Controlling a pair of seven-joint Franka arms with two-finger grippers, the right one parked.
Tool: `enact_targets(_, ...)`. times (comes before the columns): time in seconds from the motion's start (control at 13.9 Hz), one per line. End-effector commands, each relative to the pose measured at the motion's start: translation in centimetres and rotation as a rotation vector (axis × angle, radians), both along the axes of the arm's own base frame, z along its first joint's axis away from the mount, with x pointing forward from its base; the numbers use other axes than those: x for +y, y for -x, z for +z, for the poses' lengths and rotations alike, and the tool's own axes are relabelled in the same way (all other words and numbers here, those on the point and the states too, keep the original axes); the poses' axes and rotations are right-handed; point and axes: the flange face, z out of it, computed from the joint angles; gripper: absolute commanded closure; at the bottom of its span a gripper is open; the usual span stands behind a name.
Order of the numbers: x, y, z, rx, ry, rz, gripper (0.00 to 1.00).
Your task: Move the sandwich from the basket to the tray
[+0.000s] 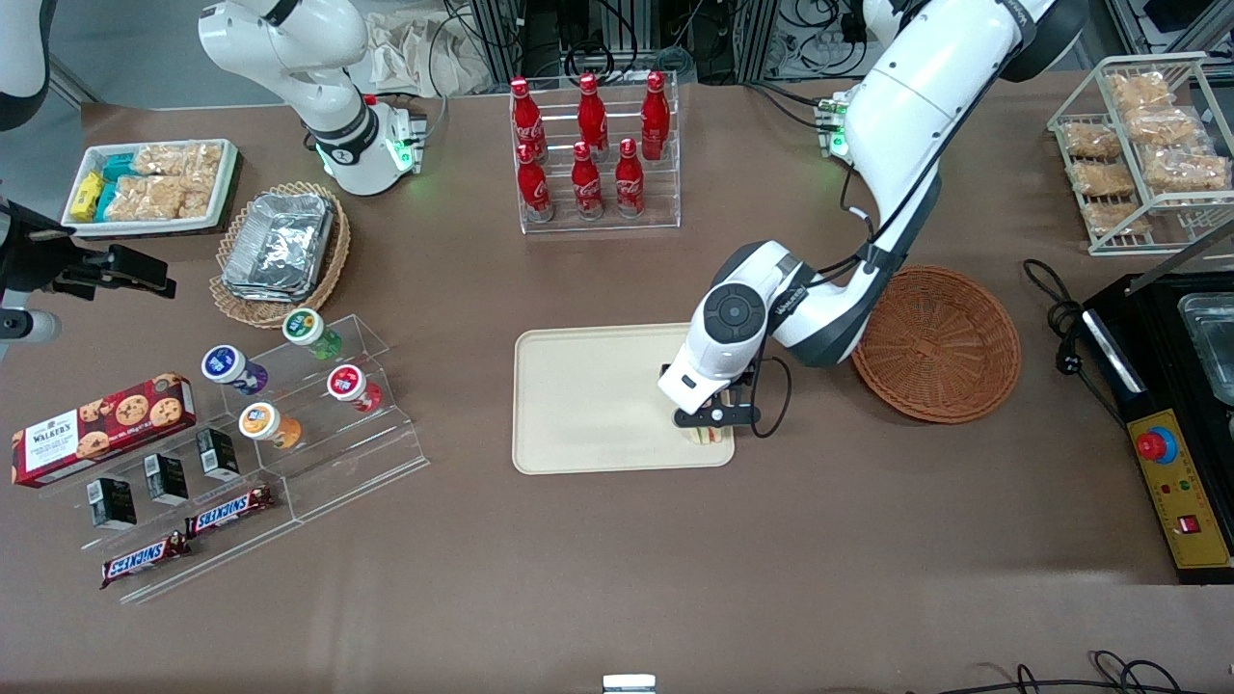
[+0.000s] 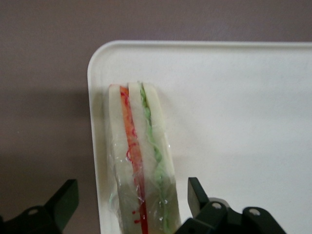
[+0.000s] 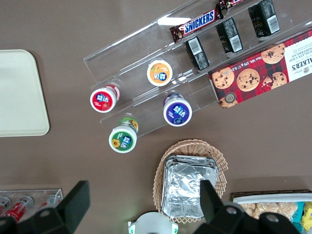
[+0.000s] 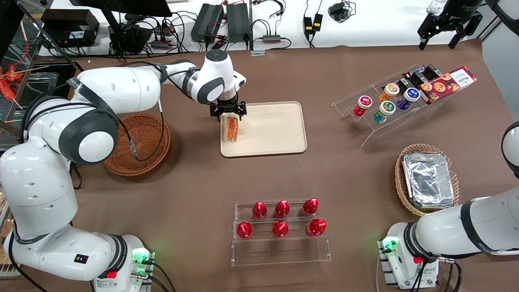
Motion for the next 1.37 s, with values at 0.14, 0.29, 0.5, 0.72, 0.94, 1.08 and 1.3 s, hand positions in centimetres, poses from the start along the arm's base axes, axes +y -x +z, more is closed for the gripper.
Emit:
enact_targets(0.14,2.4,-1.7,8.6,-0.065,-0.045,0.077,0.01)
enact_targets(0.29,4.3,-1.9,12.0,-0.045,-0.084,0.085,0.01)
enact_targets(0.5,8.7,-2.2,16.0,-0.056,-0.102,0.069,0.01)
enact_targets(0.72,14.3,-2.2,22.5,-0.042,-0.081,-0.06,0.01)
enact_targets(0.94,22.2,-2.7,27.4,-0.042,-0.023,-0.137,0.01)
enact_targets(1.08,27.2,-2.7,29.9,-0.055,0.027,-0.142,0.01)
enact_targets(1.3,34.0,-2.6,31.6,-0.064,0.037,-0.236,0.01)
